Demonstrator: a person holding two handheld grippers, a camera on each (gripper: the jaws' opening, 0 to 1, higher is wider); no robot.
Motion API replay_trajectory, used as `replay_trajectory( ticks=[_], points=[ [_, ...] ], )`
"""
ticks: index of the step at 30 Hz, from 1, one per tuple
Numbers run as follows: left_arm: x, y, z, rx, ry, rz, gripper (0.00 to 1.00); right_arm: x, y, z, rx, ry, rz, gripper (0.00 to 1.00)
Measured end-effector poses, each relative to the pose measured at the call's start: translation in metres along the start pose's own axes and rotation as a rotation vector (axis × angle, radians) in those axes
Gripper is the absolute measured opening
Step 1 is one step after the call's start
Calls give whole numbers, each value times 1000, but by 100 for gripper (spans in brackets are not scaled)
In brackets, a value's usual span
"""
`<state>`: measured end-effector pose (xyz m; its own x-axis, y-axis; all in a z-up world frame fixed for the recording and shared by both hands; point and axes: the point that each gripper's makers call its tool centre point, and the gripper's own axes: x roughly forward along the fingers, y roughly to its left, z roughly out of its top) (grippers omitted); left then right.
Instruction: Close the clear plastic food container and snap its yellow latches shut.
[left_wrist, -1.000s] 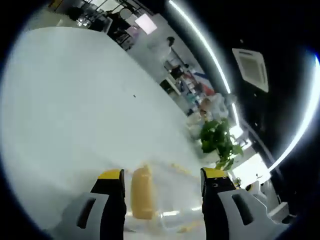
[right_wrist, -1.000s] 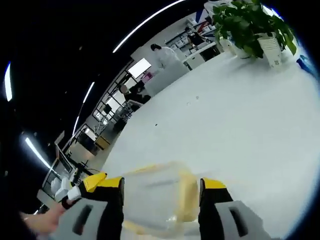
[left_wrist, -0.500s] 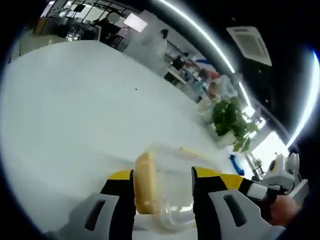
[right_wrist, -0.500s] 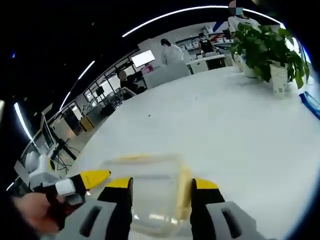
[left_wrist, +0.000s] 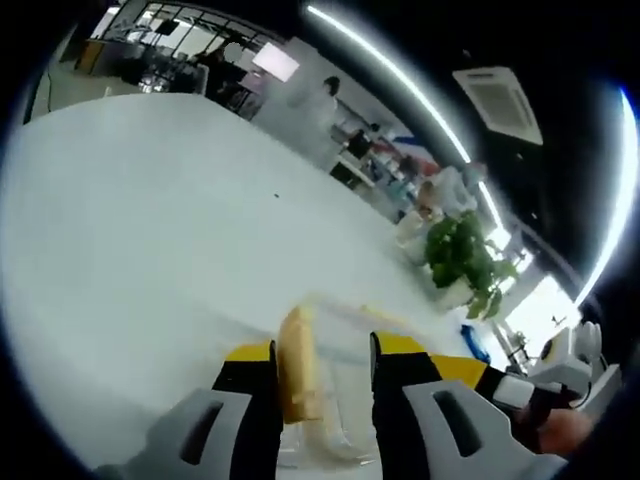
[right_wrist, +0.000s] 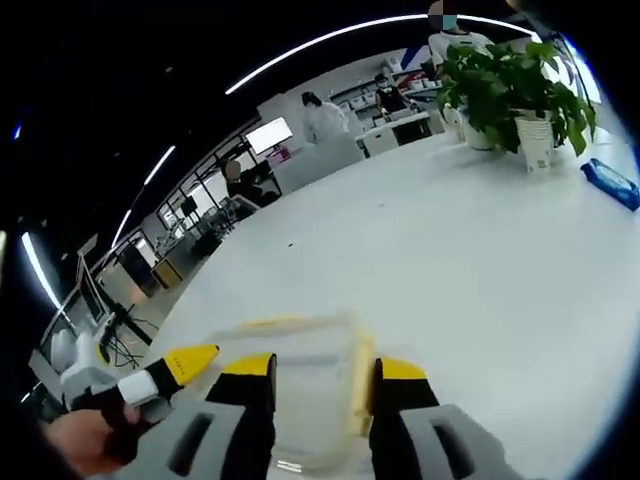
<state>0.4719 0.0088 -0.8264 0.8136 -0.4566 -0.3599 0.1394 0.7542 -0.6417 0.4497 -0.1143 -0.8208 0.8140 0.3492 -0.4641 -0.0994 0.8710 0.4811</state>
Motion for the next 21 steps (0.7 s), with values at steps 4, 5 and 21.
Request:
replay_trajectory(
  ticks=[4, 5, 21],
  points=[
    [0, -1, 0, 4, -8, -4, 32, 2, -2, 0, -18, 0, -9, 35],
    [1, 0, 1, 2, -13, -4, 32, 3, -3, 1, -24, -3, -14, 35],
    [-3, -3, 0, 135, 65, -35, 39, 3, -3, 4, -108, -21, 19, 39]
  ],
)
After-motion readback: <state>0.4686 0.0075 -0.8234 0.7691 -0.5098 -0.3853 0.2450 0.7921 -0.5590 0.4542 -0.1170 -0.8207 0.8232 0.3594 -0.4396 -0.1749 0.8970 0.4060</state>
